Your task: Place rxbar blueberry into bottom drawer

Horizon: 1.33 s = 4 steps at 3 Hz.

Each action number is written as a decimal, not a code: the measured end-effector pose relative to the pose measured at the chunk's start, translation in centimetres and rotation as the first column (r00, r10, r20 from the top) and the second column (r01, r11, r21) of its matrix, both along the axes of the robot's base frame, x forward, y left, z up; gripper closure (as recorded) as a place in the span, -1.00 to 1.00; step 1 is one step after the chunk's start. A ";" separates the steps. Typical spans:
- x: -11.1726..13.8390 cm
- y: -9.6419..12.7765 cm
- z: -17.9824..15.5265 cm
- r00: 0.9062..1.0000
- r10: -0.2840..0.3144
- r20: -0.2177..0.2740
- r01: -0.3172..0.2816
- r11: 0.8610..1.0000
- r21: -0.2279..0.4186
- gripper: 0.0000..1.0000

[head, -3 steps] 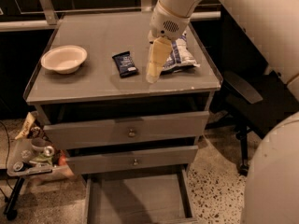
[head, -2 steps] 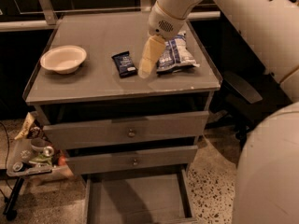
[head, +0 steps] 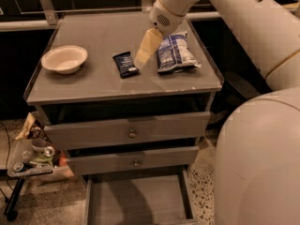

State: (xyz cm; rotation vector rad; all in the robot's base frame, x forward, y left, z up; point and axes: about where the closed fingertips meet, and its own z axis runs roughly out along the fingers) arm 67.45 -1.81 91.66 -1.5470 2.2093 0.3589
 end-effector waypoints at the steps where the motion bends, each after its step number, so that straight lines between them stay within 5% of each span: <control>1: 0.1 0.0 0.0 1.000 -0.003 0.000 0.003 1.000 0.002 -1.00; 2: 0.7 0.5 -0.3 1.000 -0.003 0.003 0.003 1.000 0.026 -1.00; 4: 3.1 3.9 -2.5 0.997 -0.019 -0.068 0.023 0.998 0.060 -1.00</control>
Offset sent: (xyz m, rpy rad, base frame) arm 0.0108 0.0064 -0.0004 0.0537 -0.0110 -0.0064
